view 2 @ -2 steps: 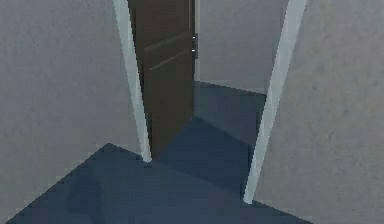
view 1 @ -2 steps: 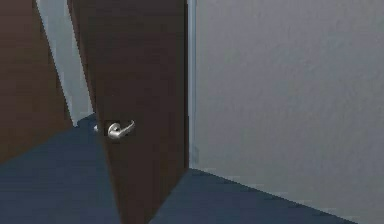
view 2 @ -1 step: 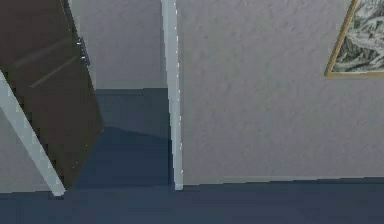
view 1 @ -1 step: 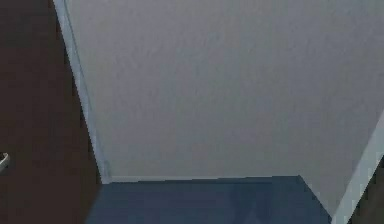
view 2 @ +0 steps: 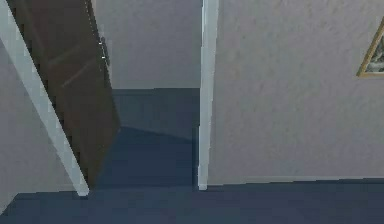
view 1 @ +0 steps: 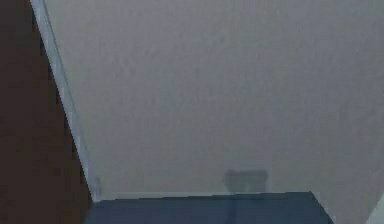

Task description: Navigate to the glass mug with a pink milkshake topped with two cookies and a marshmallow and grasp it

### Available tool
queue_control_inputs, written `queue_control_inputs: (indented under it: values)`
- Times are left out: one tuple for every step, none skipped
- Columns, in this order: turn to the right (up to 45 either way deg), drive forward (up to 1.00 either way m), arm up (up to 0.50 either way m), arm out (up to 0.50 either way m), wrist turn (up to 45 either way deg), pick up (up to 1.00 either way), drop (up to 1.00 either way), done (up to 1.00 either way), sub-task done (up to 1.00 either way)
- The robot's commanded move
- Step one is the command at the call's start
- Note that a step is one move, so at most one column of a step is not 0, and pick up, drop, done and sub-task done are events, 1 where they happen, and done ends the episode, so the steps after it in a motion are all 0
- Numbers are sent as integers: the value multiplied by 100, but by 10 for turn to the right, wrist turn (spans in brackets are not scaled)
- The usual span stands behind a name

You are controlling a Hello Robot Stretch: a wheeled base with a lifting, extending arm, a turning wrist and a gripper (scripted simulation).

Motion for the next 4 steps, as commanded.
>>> queue_control_inputs:
  values:
    - [450,0,0,0,0,0,0,0,0]
    - [240,0,0,0,0,0,0,0,0]
    - [0,100,0,0,0,0,0,0,0]
    - [210,0,0,0,0,0,0,0,0]
